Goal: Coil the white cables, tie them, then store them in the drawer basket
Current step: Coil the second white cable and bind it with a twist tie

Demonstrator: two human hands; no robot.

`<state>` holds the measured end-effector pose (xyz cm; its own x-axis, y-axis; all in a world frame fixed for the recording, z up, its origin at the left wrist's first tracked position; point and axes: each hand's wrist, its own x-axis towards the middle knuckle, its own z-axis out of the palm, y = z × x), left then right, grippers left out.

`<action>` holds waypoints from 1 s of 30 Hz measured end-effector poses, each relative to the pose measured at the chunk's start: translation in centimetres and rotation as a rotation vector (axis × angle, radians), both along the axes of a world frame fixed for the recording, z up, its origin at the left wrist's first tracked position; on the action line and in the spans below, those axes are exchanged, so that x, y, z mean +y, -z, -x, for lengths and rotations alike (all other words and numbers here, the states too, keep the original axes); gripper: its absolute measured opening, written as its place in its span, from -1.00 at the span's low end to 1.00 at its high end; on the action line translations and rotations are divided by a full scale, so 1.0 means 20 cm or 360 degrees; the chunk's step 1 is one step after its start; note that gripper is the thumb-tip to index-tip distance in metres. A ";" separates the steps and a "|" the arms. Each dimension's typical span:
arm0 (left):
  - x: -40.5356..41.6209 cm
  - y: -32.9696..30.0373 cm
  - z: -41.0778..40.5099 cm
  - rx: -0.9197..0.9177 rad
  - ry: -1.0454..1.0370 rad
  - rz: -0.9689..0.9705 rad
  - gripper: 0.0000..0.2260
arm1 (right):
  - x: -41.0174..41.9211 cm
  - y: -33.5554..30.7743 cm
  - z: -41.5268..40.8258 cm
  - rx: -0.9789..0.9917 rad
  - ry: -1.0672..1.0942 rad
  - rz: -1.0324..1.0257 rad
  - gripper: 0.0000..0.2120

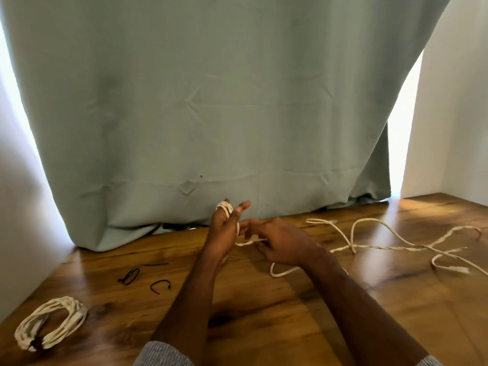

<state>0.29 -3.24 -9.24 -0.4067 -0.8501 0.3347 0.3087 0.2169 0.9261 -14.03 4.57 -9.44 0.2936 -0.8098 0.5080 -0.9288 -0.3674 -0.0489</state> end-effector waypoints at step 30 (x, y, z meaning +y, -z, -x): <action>0.03 0.19 0.07 0.0228 0.0819 -0.0575 -0.68 | -0.02 0.06 0.14 -0.0870 0.0034 -0.0097 -0.81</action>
<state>-1.16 -2.56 -12.95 -0.7651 -0.6273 0.1449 0.4161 -0.3100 0.8549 -16.90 4.09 -10.54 -0.0164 -0.8454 0.5338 -0.7695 -0.3303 -0.5467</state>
